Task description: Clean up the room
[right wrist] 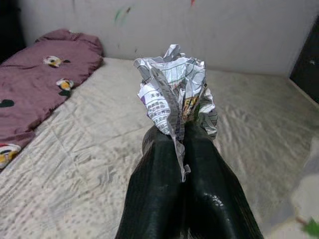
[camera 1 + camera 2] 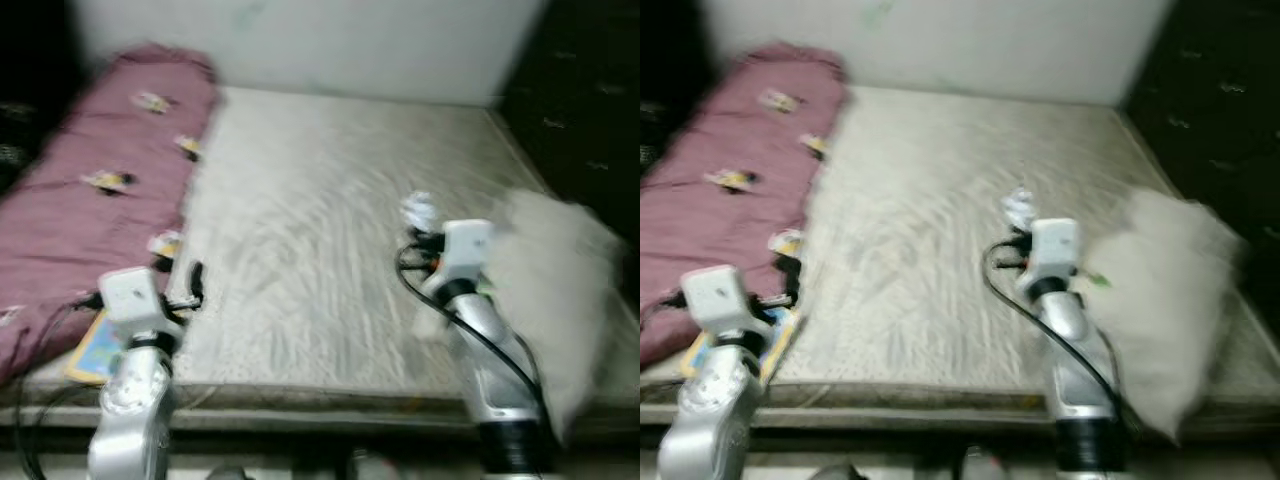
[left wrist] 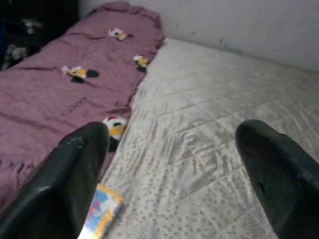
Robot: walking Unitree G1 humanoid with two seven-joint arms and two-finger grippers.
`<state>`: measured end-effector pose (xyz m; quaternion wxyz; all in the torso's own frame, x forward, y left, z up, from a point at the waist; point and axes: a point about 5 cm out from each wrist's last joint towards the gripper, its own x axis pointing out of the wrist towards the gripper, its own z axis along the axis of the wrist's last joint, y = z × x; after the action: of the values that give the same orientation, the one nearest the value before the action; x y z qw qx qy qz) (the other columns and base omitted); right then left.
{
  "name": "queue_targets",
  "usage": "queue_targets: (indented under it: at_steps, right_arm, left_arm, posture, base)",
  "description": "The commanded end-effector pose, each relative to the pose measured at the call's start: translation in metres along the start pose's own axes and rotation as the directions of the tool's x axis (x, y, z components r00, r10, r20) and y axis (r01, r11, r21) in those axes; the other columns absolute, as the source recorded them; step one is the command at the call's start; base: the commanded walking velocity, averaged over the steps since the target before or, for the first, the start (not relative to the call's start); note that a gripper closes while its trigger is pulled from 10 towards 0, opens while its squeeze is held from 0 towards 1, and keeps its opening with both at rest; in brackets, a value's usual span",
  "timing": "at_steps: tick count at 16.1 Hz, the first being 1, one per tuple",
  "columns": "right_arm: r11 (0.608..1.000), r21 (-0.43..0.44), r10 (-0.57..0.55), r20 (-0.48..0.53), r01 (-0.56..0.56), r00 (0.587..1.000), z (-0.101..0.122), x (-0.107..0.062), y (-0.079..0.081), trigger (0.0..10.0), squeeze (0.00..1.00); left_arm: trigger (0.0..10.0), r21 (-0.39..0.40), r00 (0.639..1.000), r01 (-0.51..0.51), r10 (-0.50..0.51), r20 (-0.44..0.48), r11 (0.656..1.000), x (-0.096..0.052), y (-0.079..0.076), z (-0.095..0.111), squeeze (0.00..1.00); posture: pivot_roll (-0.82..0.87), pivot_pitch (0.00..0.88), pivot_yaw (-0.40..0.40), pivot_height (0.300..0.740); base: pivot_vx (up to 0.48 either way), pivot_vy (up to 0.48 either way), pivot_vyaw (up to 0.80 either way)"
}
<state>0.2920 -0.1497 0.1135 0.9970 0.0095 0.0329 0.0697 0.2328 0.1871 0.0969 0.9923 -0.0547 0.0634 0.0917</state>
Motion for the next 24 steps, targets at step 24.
queue_targets:
  at_steps: [24]
  right_arm:
    - [1.000, -0.021, 0.007, -0.043, -0.008, 0.999, -0.0057, 0.0001, -0.0019, 10.0, 0.00]
  left_arm:
    - [10.0, -0.041, 0.998, 0.062, -0.061, 0.029, 0.997, 0.0005, -0.0128, 0.0044, 0.00]
  posture:
    - [-0.03, 0.000, -0.052, 0.740]
  base:
    - [0.000, 0.335, -0.11]
